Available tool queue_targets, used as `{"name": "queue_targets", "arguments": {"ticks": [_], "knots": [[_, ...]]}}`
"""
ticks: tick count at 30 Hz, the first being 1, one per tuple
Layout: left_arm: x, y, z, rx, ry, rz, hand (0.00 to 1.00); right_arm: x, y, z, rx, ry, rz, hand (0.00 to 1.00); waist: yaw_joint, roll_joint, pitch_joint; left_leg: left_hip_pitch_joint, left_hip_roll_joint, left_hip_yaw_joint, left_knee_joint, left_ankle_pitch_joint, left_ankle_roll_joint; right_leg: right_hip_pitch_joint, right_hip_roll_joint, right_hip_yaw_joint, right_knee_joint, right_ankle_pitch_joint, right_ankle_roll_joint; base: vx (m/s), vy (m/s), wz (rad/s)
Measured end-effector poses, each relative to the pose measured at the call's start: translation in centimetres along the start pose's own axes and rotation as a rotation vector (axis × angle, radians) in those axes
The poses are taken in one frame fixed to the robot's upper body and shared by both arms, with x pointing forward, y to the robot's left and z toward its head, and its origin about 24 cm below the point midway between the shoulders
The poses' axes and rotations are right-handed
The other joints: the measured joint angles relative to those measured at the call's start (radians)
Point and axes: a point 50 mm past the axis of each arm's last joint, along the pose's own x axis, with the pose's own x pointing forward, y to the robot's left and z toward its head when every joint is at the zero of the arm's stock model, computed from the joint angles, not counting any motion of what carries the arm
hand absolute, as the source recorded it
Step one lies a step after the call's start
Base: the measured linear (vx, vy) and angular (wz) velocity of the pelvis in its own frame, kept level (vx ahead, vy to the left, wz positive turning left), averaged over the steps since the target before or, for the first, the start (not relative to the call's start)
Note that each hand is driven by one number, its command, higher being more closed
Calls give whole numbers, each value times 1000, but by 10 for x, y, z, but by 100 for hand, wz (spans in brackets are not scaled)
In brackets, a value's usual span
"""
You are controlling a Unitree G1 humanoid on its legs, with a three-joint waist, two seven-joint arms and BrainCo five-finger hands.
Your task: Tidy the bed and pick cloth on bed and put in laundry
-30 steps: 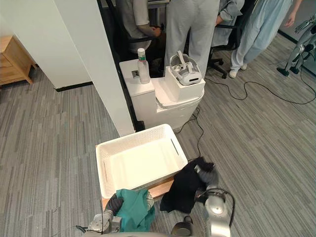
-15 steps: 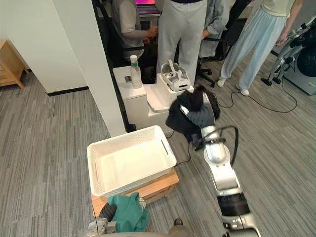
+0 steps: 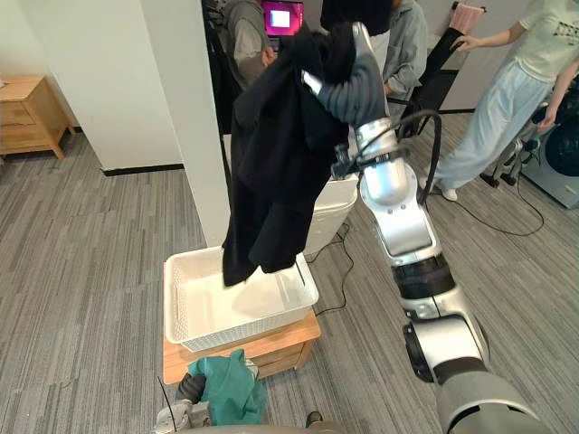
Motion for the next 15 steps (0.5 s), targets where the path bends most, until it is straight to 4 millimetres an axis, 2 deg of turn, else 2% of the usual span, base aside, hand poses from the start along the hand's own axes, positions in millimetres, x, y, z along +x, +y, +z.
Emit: {"name": "queue_targets", "arguments": {"ticks": [1,5,11,15], "knots": [[0,0,0,-7,0,3,100,11,2,6,4,-26,-2,100,1,-1,0,-1,1,0,0,1,-1,0,1,0,-1,3,-2,0,0,0],[1,1,3,-16,-5,22,100,31,9,16,33,-64,-23,100,4,-6,-4,-1,2,0,0,1,-2,0,3,-1,0,3,-3,0,0,0],[2,2,3,-21,-4,24,100,35,23,5,69,-2,-26,100,11,-12,-8,-7,3,-8,0,2,-3,0,3,-16,-3,6,-6,6,5,3],[5,0,5,-16,0,23,100,36,25,-1,60,28,-26,100,23,-12,-8,-17,5,-18,0,5,-2,0,5,-26,-6,7,-8,27,7,8]]}}
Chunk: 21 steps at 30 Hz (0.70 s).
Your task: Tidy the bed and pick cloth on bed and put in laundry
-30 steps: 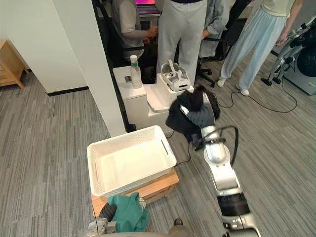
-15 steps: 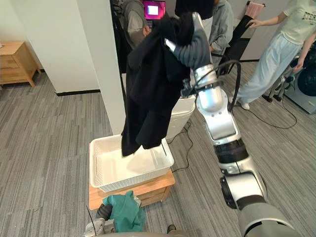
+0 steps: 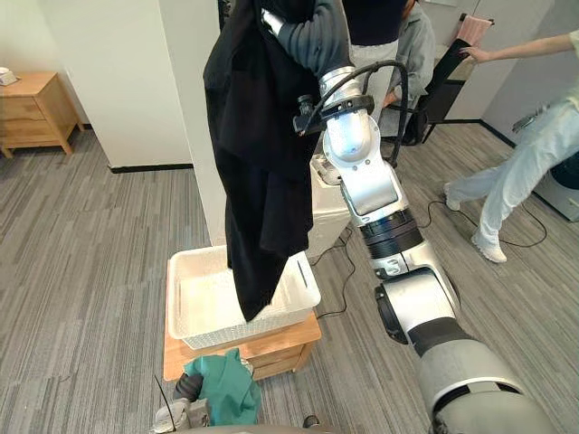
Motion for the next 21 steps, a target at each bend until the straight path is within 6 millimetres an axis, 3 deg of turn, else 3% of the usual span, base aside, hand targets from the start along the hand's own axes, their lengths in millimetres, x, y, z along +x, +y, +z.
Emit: {"name": "queue_targets", "arguments": {"ticks": [8,16,21], "knots": [[0,-1,1,1,-2,-2,100,-5,11,-10,35,54,6,100,3,0,1,-4,10,-27,0,8,0,17,12,-26,-14,0,-4,19,-7,8],[0,-1,1,0,-5,-5,100,-75,52,-66,125,347,112,100,4,8,29,-5,12,-24,0,6,-6,16,13,-25,-13,-2,-10,0,0,0],[1,-2,3,1,-12,-8,100,-93,69,-76,149,422,170,100,6,16,44,-15,11,-30,0,7,-6,15,12,-29,-18,0,-10,16,11,4]]}}
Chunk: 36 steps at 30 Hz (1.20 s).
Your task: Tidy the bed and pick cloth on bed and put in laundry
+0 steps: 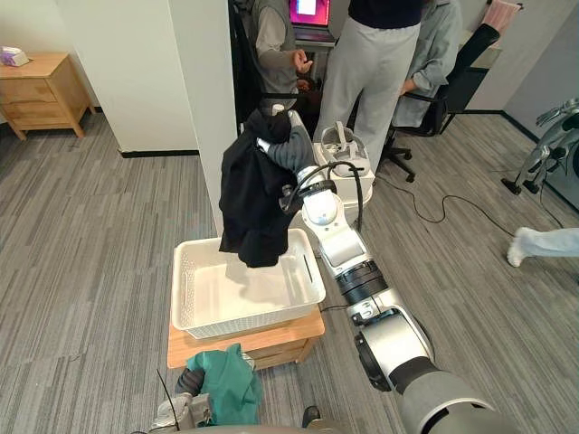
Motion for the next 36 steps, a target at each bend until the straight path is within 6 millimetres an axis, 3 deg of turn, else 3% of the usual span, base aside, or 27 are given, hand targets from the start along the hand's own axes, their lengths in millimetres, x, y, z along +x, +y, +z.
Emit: {"name": "queue_targets", "arguments": {"ticks": [5,9,15,21,22,27,36], "knots": [[0,-1,1,4,-5,-4,100,-15,26,-20,21,81,74,100,1,6,4,-13,-1,-18,0,3,4,3,1,-22,-12,3,5,40,0,10],[1,-5,8,0,-31,-18,100,-23,24,-52,-36,224,77,100,22,20,40,-16,-2,-21,0,4,5,3,0,-25,-12,4,6,11,3,1],[0,-11,13,-8,-55,-51,100,-54,33,-94,-76,422,86,100,22,72,99,-17,-23,-38,0,-3,4,8,-21,-53,-13,-16,23,4,38,11],[0,-14,19,-8,-84,-67,100,-65,47,-107,-87,503,121,100,24,94,136,-36,-36,-53,0,-1,10,4,-34,-78,-14,-16,29,43,22,10],[0,-15,20,-5,-86,-70,100,-66,47,-108,-93,510,125,0,26,98,139,-36,-39,-52,0,-1,11,4,-37,-79,-15,-15,31,50,24,6],[-1,-18,31,7,-139,-96,100,-68,52,-109,-89,515,128,0,26,106,148,-35,-45,-56,0,-4,14,16,-42,-83,-21,-16,33,67,3,2],[-3,-21,41,5,-182,-107,100,-99,57,-126,-158,585,163,0,23,121,156,-17,-39,-56,0,-5,13,41,-36,-95,-28,-21,32,-2,-3,3]]}}
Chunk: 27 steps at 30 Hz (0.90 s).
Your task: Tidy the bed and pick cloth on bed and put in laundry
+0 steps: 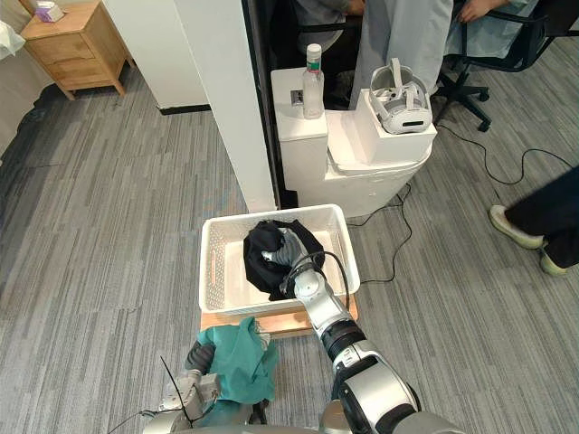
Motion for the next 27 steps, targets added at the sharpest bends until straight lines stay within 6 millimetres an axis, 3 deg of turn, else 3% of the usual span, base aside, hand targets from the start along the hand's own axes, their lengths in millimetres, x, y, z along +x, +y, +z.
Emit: {"name": "queue_targets", "arguments": {"ticks": [5,10,17,23,27], "knots": [[-3,1,15,-16,-72,2,100,-5,0,1,-86,-31,-29,0,1,0,0,2,0,13,0,-5,-2,-4,-1,14,0,-7,-2,-20,20,-5],[-6,-1,32,-30,-148,10,100,-7,-16,13,-252,-118,-124,0,2,-3,-3,2,6,32,1,-4,1,-14,5,33,0,10,-10,10,4,-11],[-12,-8,62,-56,-279,2,100,-16,-36,17,-338,-163,-232,0,0,-13,-20,10,24,42,6,-2,0,-15,22,50,-3,18,-17,6,-12,-9],[-28,-6,109,-122,-502,18,100,-26,-78,23,-284,-181,-457,0,-26,-14,-51,22,21,43,1,-2,0,-5,19,48,-2,18,-16,-18,10,1],[-44,2,143,-147,-674,56,100,-40,-117,8,-253,-109,-660,0,-28,-14,-77,35,20,51,1,-3,-1,-1,19,52,-1,19,-15,-39,29,-1]]}}
